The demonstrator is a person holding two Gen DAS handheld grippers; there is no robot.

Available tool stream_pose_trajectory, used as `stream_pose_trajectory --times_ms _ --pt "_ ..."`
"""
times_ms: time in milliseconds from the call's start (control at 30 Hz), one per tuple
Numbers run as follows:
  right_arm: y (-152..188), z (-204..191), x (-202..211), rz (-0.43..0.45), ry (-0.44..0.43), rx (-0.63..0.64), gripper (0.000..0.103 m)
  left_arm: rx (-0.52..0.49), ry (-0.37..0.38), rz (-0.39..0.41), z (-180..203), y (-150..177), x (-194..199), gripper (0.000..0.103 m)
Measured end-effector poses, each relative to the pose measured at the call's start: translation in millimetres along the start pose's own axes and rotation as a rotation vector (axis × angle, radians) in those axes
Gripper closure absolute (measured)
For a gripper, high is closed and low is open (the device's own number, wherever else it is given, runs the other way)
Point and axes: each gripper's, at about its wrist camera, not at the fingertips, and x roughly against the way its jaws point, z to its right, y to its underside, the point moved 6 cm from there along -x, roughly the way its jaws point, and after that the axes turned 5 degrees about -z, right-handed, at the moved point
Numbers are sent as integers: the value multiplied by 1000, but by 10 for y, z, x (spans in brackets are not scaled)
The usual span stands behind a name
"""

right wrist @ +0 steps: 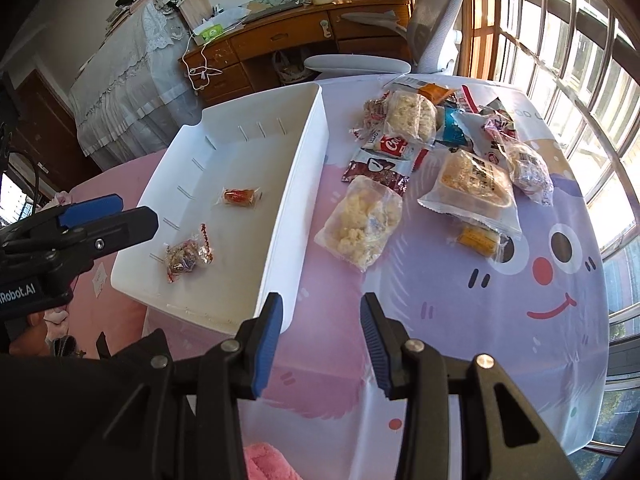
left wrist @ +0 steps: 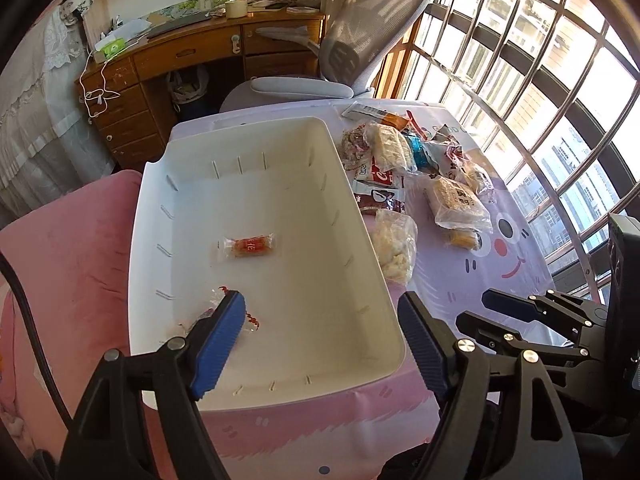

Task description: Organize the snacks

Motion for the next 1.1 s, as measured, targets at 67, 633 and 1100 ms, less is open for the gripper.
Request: stream_pose_trajectory --times_ms 67,633,1100 --pt "-2 104 36 -4 2 0 58 -2 2 -1 118 -30 -13 25" --pt "-243 1246 200 -85 -51 -159 43 -53 -58 -46 969 -392 -435 24" --pt "-665 1987 -175 -232 -159 -425 38 -123 -220 -67 1412 -489 -1050 24"
